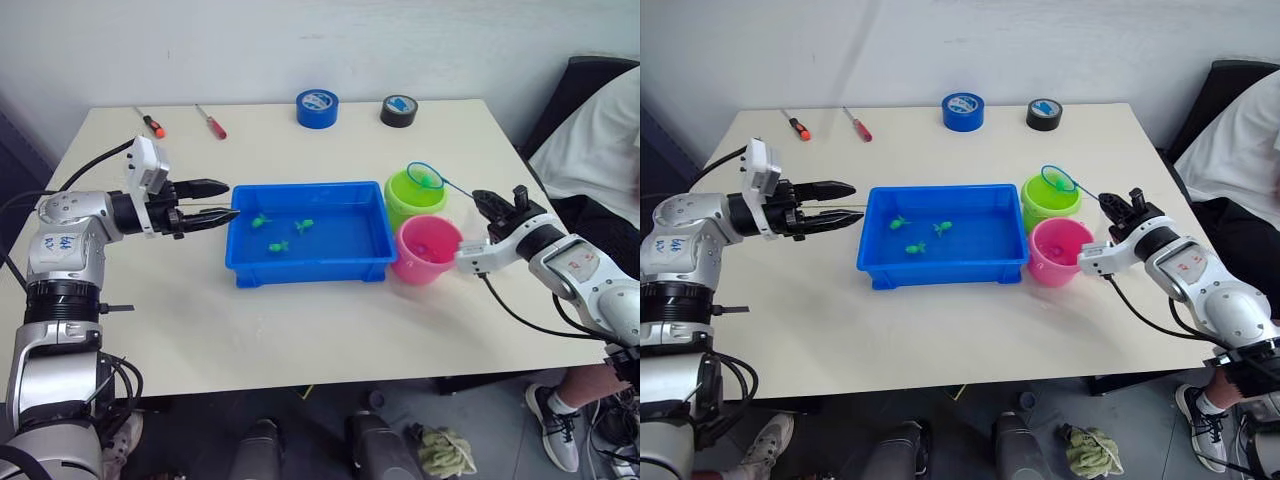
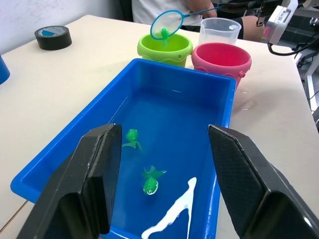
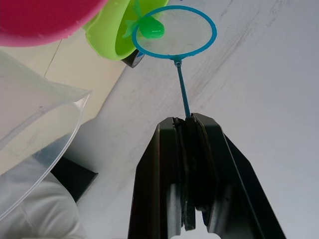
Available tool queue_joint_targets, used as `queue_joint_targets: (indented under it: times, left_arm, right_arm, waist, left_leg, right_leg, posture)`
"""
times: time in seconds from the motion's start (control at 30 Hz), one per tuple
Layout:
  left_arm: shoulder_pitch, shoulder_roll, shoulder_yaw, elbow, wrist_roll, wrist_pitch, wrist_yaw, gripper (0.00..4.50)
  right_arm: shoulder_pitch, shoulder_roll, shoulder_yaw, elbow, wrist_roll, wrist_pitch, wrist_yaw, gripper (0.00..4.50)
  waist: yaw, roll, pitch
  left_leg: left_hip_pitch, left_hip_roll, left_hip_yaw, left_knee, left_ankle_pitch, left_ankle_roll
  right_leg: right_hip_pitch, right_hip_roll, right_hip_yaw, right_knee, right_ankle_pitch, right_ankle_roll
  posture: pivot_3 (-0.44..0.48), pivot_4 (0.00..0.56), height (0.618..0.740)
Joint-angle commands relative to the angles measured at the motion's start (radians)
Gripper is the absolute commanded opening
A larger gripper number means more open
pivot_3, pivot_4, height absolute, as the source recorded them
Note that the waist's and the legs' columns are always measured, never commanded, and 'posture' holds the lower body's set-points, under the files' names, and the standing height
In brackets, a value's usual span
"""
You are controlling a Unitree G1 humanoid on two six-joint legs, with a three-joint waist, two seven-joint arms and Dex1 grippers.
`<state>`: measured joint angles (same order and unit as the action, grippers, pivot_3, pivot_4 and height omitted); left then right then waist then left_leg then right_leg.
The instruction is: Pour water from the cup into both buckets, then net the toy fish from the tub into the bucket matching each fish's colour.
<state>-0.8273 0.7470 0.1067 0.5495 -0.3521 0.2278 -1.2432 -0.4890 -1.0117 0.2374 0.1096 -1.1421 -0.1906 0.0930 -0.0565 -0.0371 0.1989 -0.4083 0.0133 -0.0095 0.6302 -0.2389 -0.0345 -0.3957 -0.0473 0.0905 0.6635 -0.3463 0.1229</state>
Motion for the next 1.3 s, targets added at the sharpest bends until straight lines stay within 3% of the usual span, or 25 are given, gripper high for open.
queue_joint_targets:
  times: [0.03,0.43,1.3]
  left_arm:
    - [-0.025,0.010,0.018,-0.013,-0.003,-0.014,-0.003,3.03]
    - [-0.017,0.016,0.021,-0.021,-0.004,-0.007,0.000,3.03]
    - [0.013,0.034,0.031,-0.054,-0.009,0.015,0.005,3.03]
  right_arm:
    - [-0.001,-0.007,-0.018,-0.029,-0.029,0.027,-0.034,0.00]
    - [0.062,0.005,-0.021,-0.074,-0.019,0.025,-0.016,0.00]
    - [0.023,0.040,-0.041,-0.051,0.006,0.067,-0.006,0.00]
  waist:
    - [0.000,0.000,0.000]
    - [0.000,0.000,0.000]
    - [-0.001,0.000,0.000]
  left_leg:
    - [0.000,0.000,0.000,0.000,0.000,0.000]
    - [0.001,0.000,0.001,0.000,0.000,0.000]
    - [0.001,0.000,0.002,0.001,0.000,0.000]
  right_leg:
    - [0.000,0.000,0.000,0.000,0.000,0.000]
    - [0.000,0.000,0.001,0.001,0.000,0.000]
    - [0.000,0.001,0.001,0.002,0.000,0.000]
  posture:
    - [0.000,0.150,0.734]
    - [0.000,0.150,0.734]
    - [0.000,0.150,0.734]
